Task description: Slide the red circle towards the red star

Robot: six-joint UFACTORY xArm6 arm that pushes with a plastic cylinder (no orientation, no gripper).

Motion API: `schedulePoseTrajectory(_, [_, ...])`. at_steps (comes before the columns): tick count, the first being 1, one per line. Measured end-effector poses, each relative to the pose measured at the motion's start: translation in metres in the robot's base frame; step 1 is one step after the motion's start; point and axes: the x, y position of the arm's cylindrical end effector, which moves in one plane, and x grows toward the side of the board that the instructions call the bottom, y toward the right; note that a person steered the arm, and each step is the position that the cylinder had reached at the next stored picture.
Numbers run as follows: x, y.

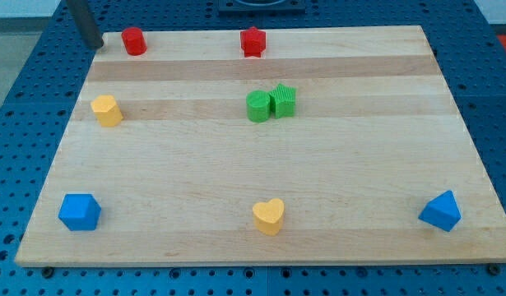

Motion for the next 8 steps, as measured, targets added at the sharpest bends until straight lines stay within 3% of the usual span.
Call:
schedulePoseTrajectory(2, [-0.019, 0.025])
schedulePoseTrajectory(8, [0.038, 0.063])
